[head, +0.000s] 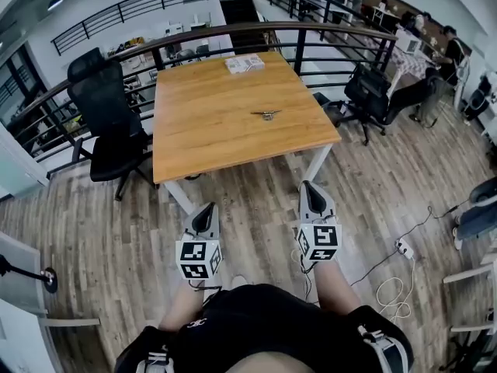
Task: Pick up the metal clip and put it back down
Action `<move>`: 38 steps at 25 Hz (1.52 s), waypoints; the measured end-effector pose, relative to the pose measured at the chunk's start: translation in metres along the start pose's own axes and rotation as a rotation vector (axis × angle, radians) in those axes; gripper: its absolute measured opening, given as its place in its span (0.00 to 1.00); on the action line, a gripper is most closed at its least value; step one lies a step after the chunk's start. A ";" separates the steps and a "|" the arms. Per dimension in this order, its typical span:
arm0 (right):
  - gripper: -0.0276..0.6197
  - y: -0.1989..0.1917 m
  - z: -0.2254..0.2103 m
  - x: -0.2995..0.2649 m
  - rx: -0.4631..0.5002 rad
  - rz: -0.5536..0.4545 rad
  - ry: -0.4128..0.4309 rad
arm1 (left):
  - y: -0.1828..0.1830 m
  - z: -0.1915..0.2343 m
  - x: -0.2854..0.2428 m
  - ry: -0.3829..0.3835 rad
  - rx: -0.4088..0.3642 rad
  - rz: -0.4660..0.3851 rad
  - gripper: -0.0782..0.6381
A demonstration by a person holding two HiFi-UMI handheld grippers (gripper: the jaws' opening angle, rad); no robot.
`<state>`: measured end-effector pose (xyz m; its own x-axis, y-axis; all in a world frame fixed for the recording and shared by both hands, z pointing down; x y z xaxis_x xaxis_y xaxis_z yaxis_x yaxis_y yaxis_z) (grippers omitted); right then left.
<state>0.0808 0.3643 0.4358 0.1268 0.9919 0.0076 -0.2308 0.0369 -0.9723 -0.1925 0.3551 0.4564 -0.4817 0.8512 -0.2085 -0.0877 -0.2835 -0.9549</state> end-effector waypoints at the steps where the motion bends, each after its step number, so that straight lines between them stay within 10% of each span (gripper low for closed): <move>1: 0.07 -0.001 0.002 -0.002 0.003 0.003 0.000 | -0.001 0.002 -0.003 -0.003 0.003 0.002 0.13; 38: 0.07 -0.021 0.071 -0.129 0.011 0.057 -0.077 | 0.030 0.137 -0.109 -0.076 0.004 -0.009 0.13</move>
<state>0.0011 0.2440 0.4713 0.0388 0.9988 -0.0295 -0.2458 -0.0191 -0.9691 -0.2622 0.1936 0.4794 -0.5453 0.8179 -0.1835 -0.0960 -0.2784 -0.9557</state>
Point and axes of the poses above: the fingertips, and each gripper's own axes: x backward along the fingers, z to its left, y out of its top, the point moved 6 cm from there along x, backward along the fingers, and after that the axes turned 10 degrees about x, right-handed, at the moved point
